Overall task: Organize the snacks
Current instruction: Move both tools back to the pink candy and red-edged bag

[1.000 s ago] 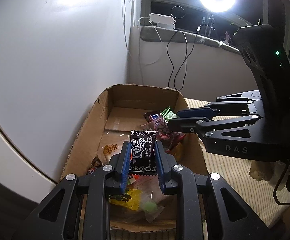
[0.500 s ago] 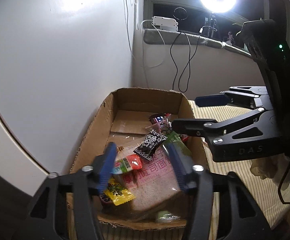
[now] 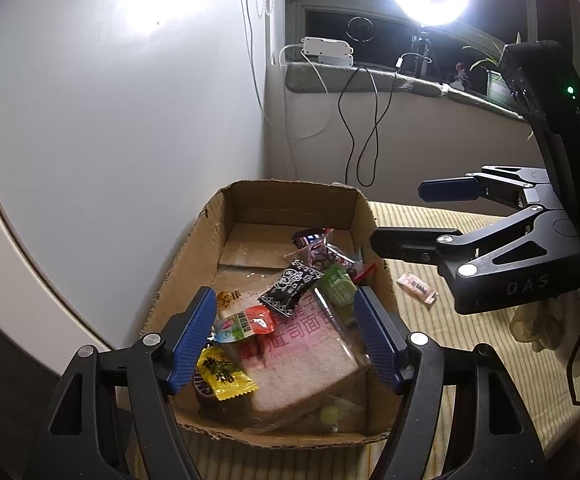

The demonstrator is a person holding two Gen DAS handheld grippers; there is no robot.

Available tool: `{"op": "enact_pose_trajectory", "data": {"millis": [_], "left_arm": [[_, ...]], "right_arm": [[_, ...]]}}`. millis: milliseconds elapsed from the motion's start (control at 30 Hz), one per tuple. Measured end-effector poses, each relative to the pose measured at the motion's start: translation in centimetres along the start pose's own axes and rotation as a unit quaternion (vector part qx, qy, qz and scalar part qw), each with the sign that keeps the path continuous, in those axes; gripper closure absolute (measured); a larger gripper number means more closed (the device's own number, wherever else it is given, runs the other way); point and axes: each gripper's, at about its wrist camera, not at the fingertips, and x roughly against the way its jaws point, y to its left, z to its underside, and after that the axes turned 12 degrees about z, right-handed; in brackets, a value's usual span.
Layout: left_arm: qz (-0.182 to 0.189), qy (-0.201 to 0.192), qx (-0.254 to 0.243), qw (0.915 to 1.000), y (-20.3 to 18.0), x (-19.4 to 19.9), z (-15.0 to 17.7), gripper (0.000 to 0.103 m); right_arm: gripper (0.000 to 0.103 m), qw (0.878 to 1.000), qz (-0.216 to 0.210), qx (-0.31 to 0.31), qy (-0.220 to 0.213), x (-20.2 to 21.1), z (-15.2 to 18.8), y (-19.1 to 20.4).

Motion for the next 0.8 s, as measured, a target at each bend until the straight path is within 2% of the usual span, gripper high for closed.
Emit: {"op": "enact_pose_trajectory", "data": {"millis": [333,800], "left_arm": [[0.013,-0.005,-0.015,0.9998,-2.4,0.5,-0.3,0.032],[0.054,0.002,-0.032,0.9980,-6.5,-0.6,-0.3,0.032]], "right_arm": [[0.013,1.000,0.013,-0.022,-0.007,2.4,1.8,-2.8],[0.013,0.996,0.066,-0.066,0.010,6.2,6.8,-10.2]]}}
